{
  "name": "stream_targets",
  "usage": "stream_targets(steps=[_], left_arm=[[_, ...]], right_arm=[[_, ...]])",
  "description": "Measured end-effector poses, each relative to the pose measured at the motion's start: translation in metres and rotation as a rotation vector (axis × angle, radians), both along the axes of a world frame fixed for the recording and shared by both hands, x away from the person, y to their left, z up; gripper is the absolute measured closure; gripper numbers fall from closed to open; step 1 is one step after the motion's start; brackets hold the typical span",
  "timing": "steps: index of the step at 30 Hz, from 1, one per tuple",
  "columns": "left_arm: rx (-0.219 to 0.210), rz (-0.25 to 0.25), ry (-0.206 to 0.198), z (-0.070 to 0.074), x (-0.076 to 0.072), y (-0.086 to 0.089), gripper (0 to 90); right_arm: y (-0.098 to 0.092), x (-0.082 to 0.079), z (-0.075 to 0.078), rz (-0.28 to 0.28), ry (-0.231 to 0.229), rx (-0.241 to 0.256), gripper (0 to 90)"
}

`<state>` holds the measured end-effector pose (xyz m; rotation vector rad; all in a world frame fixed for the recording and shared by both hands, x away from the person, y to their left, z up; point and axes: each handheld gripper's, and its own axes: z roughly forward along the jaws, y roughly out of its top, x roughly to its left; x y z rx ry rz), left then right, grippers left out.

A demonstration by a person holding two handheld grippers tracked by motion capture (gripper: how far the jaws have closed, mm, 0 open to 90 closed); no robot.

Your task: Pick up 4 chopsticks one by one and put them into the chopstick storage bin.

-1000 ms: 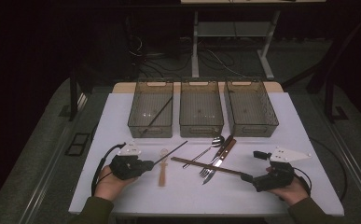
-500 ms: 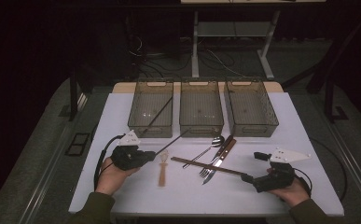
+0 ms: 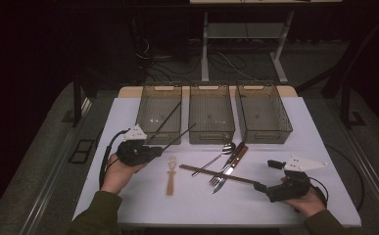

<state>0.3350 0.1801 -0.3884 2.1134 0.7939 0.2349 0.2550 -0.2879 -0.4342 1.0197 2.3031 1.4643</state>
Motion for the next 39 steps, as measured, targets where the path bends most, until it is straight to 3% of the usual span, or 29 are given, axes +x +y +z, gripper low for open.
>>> stream_targets(steps=[19,39], left_arm=[[-0.054,0.045,-0.010,0.014,0.025,-0.004,85.3],[-0.016,0.110,-0.005,0.027,0.064,-0.017,85.3]], right_arm=[[0.000,0.000,0.000,-0.007,0.005,0.007,0.2],[0.000,-0.001,0.000,-0.004,0.004,0.015,0.2]])
